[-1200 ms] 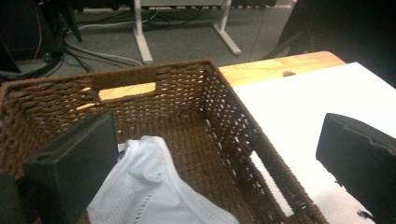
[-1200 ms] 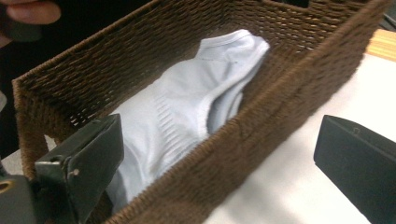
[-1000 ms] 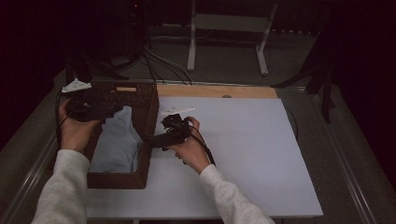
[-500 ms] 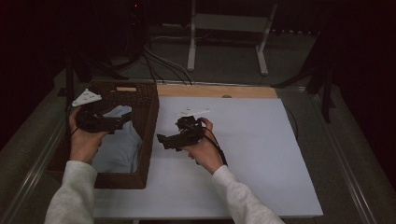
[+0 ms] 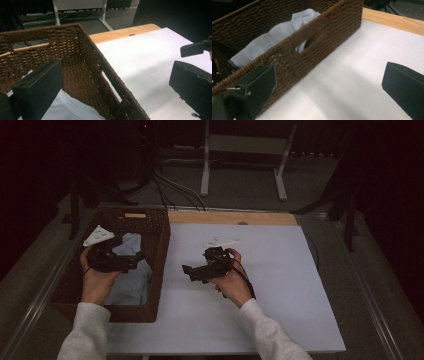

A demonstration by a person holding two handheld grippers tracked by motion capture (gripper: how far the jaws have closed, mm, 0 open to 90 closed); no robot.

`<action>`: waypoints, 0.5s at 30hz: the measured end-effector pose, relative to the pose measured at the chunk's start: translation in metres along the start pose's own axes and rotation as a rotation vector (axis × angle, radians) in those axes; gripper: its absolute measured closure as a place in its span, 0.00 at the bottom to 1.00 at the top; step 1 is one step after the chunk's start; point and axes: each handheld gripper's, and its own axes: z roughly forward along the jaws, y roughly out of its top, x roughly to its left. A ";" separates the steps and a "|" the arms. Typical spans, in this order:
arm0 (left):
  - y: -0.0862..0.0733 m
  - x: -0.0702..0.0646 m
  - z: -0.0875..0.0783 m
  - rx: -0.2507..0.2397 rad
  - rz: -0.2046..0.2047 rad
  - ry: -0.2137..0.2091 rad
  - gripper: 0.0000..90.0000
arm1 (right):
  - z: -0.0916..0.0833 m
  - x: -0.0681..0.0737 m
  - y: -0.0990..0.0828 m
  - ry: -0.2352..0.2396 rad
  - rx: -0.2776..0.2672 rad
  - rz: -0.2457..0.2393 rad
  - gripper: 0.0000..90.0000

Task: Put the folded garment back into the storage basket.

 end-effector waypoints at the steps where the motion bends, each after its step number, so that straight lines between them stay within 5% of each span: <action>1: -0.001 -0.002 0.001 0.000 0.001 0.001 0.00 | -0.001 -0.001 -0.001 -0.004 0.004 -0.005 0.00; 15: -0.012 -0.021 -0.003 -0.011 0.036 0.016 0.00 | -0.017 -0.012 -0.013 -0.026 -0.011 -0.011 0.00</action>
